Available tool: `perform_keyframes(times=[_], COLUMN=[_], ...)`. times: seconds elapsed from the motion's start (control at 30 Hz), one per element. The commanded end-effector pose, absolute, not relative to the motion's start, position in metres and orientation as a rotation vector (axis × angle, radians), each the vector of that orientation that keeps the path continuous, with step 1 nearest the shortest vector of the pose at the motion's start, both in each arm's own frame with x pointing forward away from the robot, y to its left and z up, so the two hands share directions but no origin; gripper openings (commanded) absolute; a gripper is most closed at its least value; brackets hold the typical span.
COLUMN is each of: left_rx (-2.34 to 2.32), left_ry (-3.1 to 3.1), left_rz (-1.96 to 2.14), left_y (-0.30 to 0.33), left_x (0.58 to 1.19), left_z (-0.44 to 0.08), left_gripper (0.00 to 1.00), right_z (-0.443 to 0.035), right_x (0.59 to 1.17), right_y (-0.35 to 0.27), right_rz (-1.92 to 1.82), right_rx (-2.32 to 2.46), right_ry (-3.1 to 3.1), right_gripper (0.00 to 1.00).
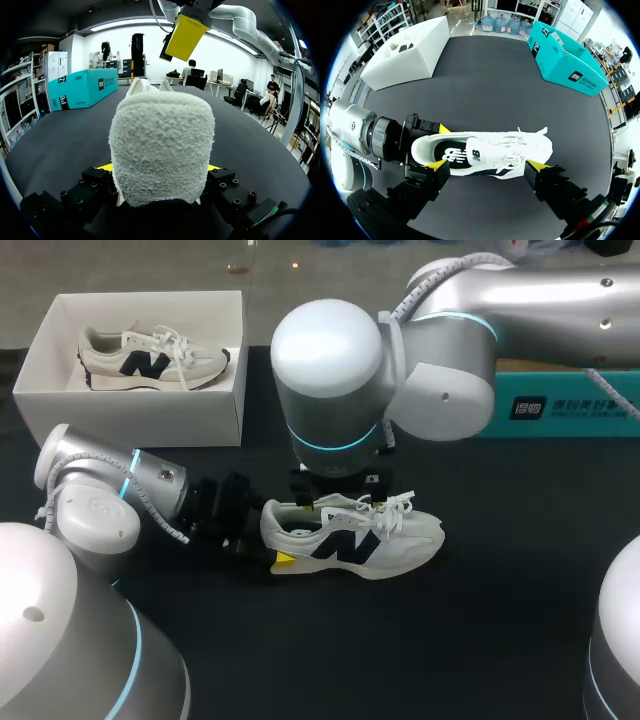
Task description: Take the shoe out of the shoebox, open the shoe tongue, remove and reinsert the insole, then place the shoe into the shoebox
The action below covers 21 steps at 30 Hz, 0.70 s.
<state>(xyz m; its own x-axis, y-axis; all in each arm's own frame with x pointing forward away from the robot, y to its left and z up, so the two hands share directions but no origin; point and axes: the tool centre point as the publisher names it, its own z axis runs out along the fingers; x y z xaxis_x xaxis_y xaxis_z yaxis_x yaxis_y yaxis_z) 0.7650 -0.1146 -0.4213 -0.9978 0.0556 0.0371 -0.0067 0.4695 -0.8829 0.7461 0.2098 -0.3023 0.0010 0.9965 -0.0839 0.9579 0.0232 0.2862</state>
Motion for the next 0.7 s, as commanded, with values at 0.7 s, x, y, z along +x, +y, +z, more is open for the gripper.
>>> perform_keyframes(times=[0.7], left_rx=[-0.042], left_ry=[-2.643], left_rz=[1.585], left_y=[-0.117], left_x=[0.766], left_z=[-0.425], left_gripper=[0.00], right_z=[-0.328], right_x=[0.739], right_y=[0.225], right_rz=[-0.181], right_rx=[2.049], right_ry=[1.855], right_gripper=[1.00])
